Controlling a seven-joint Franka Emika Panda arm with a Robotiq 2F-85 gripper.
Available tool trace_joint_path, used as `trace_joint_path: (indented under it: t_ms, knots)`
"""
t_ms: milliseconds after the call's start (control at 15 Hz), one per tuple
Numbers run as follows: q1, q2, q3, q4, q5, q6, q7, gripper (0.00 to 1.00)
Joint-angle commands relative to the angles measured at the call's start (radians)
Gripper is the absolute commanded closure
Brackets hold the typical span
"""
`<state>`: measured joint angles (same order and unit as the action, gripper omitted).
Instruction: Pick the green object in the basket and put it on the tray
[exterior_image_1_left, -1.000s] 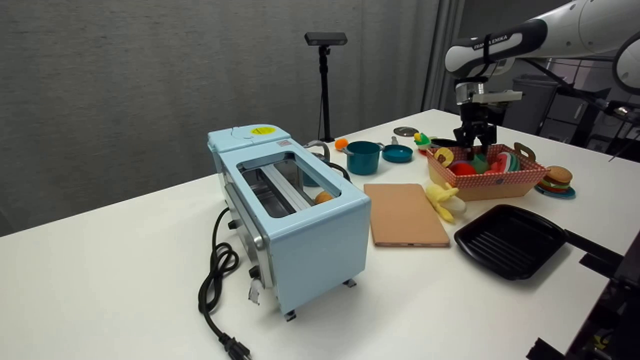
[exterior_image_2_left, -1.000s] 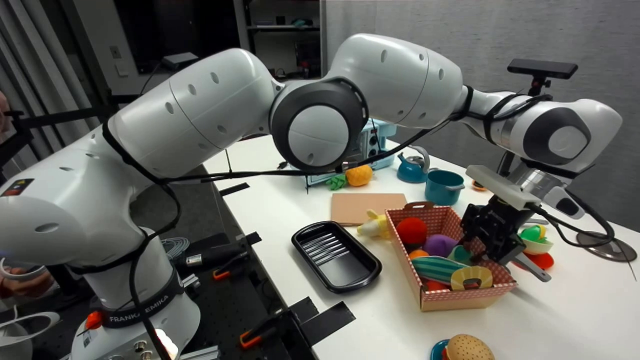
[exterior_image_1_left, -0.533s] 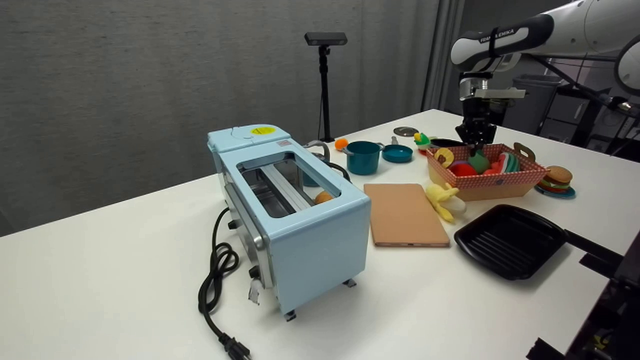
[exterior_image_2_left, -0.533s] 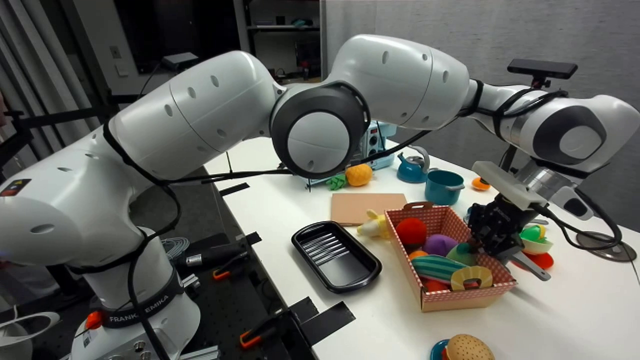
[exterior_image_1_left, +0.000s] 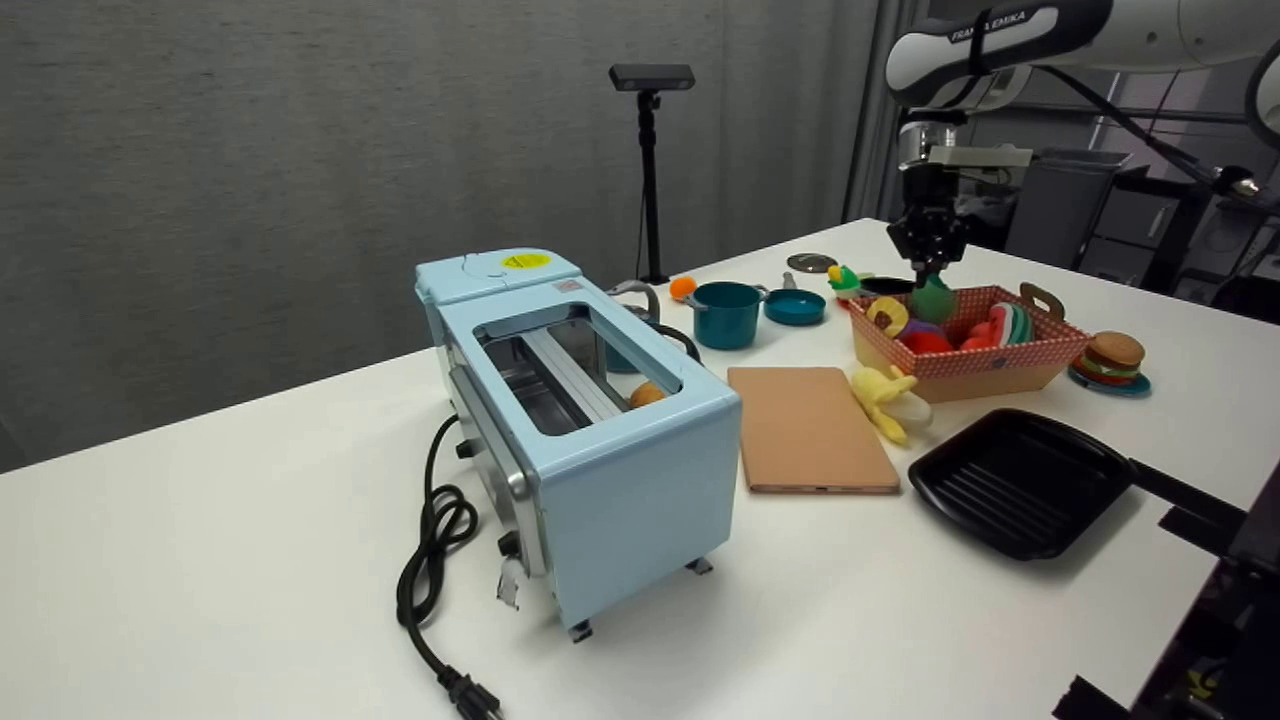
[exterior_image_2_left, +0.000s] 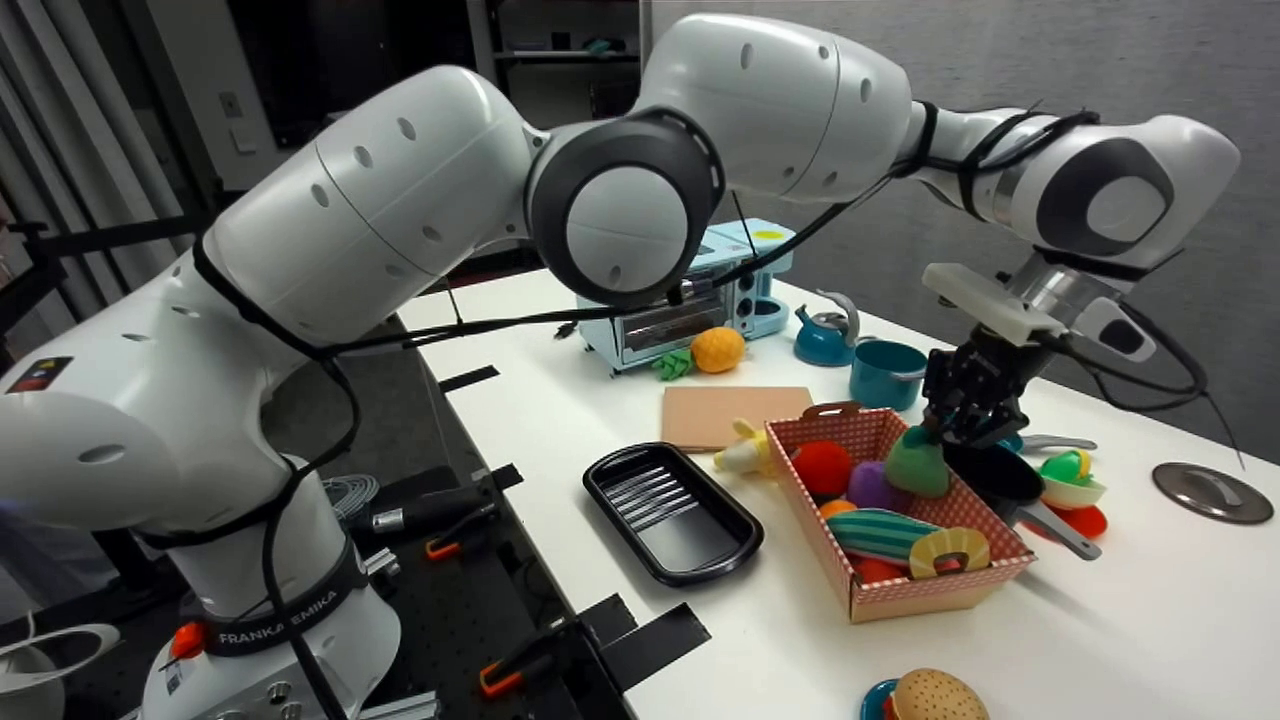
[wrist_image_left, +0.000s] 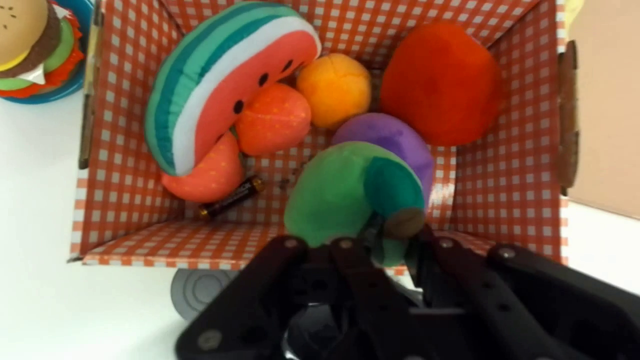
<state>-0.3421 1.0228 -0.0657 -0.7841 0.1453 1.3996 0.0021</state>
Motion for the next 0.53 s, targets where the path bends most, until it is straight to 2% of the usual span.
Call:
trace_joint_path:
  t_ms: [0,467]
  knots:
    - [0.055,-0.151,-0.001,-0.182,0.000,0.067,0.044,0.97]
    - [0.166,-0.380,-0.003,-0.486,-0.007,0.176,0.118,0.97]
